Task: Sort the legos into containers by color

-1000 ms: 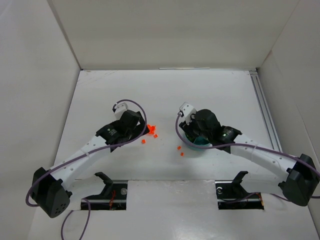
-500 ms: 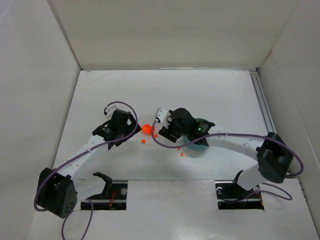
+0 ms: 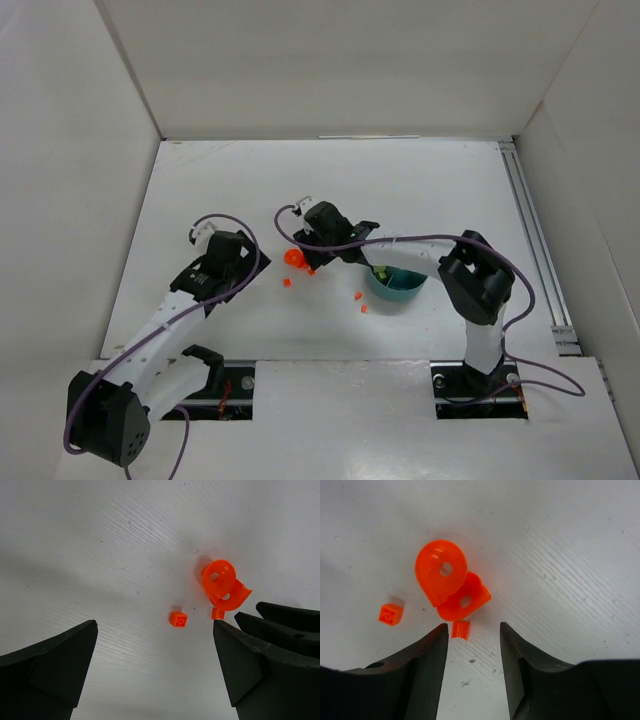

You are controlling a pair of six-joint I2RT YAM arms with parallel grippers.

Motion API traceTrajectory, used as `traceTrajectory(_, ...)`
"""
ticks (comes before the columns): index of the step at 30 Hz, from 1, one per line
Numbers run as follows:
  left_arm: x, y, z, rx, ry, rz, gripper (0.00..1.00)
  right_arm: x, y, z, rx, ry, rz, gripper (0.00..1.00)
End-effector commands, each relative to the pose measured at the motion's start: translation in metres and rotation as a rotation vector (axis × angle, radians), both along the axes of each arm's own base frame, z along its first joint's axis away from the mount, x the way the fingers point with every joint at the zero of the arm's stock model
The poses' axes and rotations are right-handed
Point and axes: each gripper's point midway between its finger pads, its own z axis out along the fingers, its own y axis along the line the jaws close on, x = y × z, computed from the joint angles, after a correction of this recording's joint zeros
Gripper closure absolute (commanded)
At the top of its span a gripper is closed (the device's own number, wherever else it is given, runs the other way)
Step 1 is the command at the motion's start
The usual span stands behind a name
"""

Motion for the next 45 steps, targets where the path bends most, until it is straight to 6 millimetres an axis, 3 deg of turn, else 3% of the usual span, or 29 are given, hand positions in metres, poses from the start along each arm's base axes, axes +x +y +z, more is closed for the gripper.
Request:
traceTrajectory(1,-0.001,0.006,0.001,0.02,-0.021,0.011,0.0,0.005,0.005,0.01,0.108,0.089,-0.099,0.49)
traceTrajectory(6,-0.002,0.005,-0.002,0.03,-0.022,-0.018,0.0,0.013,0.008,0.007,0.157,0.114,-0.143,0.53)
traceTrajectory(14,0.004,-0.007,0.003,0.001,-0.051,-0.08,0.0,0.01,0.021,0.001,0.267,0.196,-0.094,0.53)
traceTrajectory(21,0.006,-0.009,0.005,-0.009,-0.06,-0.086,0.0,0.019,0.018,-0.01,0.283,0.222,-0.145,0.53)
traceTrajectory(28,0.003,-0.011,-0.006,-0.005,-0.025,-0.107,0.0,0.024,0.019,-0.016,0.295,0.238,-0.174,0.53)
traceTrajectory(35,0.006,-0.014,-0.005,-0.009,-0.033,-0.12,0.0,0.031,0.024,-0.013,0.346,0.23,-0.174,0.62)
traceTrajectory(45,0.005,-0.015,-0.008,-0.006,-0.023,-0.133,0.0,0.029,0.027,-0.018,0.35,0.237,-0.151,0.83)
